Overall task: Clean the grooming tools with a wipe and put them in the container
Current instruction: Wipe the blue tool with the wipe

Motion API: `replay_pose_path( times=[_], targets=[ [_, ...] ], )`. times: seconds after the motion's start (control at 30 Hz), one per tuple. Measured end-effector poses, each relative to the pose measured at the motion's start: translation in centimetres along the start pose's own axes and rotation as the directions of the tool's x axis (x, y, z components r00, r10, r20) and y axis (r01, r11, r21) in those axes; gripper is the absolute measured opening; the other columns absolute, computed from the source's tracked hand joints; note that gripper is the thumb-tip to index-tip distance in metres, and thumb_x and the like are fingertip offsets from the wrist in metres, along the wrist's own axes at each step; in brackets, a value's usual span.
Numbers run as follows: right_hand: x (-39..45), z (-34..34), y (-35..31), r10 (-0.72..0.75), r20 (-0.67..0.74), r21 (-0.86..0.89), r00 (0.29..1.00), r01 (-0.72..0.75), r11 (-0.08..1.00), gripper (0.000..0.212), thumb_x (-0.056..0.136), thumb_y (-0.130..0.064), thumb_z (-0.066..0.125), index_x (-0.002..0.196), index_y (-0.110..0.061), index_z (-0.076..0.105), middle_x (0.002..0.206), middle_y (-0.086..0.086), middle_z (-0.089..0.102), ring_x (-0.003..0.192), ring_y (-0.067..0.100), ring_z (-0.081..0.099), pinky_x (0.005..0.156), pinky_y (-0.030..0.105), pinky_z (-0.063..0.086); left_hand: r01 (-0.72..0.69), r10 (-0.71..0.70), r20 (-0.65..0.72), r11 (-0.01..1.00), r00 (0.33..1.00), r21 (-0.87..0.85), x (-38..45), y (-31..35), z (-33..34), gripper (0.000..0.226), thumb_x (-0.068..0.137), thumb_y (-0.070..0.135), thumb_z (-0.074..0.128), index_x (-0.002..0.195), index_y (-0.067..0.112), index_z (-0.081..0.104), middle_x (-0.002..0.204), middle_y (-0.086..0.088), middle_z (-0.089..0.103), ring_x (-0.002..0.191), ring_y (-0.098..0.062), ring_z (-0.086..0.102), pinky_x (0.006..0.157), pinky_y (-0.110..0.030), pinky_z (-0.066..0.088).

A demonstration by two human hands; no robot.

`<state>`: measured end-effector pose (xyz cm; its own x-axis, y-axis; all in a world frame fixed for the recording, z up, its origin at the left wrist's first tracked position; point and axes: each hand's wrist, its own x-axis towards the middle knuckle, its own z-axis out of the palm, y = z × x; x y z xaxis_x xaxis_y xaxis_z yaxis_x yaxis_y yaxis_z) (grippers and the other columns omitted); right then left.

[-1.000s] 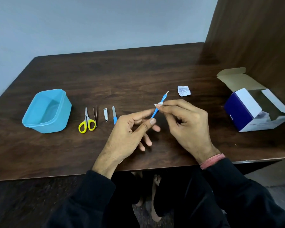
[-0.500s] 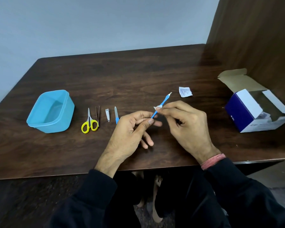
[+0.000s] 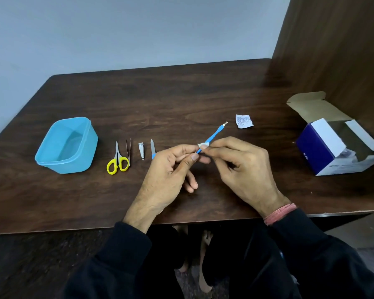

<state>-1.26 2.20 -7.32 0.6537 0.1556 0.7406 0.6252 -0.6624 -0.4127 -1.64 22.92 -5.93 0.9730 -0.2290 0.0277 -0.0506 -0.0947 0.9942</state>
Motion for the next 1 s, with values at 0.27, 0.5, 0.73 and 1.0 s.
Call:
replay_pose_path(
  times=[0.27, 0.5, 0.73, 1.0],
  targets=[
    [0.0, -0.05, -0.12, 0.001, 0.007, -0.021, 1.0, 0.0, 1.0, 0.03, 0.104, -0.001, 0.072, 0.122, -0.019, 0.086, 0.116, -0.007, 0.08, 0.102, 0.014, 0.079, 0.081, 0.039, 0.065, -0.002, 0.002, 0.001, 1.0, 1.0, 0.021, -0.03, 0.07, -0.05, 0.022, 0.116, 0.011, 0.058, 0.129, 0.014, 0.076, 0.111, 0.0, 0.087, 0.05, -0.014, 0.065, 0.047, -0.025, 0.057],
    [-0.04, -0.14, -0.06, 0.015, -0.013, 0.001, 1.0, -0.015, 1.0, 0.032, 0.101, 0.004, 0.074, 0.123, -0.017, 0.086, 0.118, -0.006, 0.081, 0.106, 0.012, 0.079, 0.085, 0.038, 0.066, 0.002, -0.003, 0.006, 1.0, 1.0, 0.023, -0.06, 0.08, -0.12, 0.022, 0.117, 0.013, 0.057, 0.128, 0.013, 0.076, 0.112, -0.001, 0.086, 0.05, -0.016, 0.066, 0.047, -0.025, 0.055],
    [0.11, -0.3, -0.03, 0.072, -0.094, -0.002, 0.993, -0.072, 0.997, 0.026, 0.099, 0.002, 0.08, 0.117, -0.015, 0.088, 0.119, -0.007, 0.083, 0.107, 0.008, 0.08, 0.085, 0.037, 0.067, 0.004, -0.004, 0.002, 1.0, 1.0, 0.022, -0.08, 0.0, -0.18, 0.021, 0.117, 0.013, 0.057, 0.125, 0.013, 0.076, 0.111, -0.001, 0.087, 0.05, -0.015, 0.066, 0.047, -0.025, 0.056],
    [0.24, -0.17, 0.04, 0.135, -0.124, 0.014, 0.983, -0.135, 0.991, 0.028, 0.099, 0.003, 0.079, 0.117, -0.017, 0.088, 0.117, -0.009, 0.083, 0.098, 0.001, 0.076, 0.084, 0.026, 0.063, 0.006, -0.006, 0.001, 1.0, 1.0, 0.022, -0.03, -0.03, -0.14, 0.021, 0.117, 0.013, 0.057, 0.124, 0.013, 0.077, 0.111, -0.001, 0.087, 0.049, -0.014, 0.064, 0.047, -0.025, 0.054]
  ],
)
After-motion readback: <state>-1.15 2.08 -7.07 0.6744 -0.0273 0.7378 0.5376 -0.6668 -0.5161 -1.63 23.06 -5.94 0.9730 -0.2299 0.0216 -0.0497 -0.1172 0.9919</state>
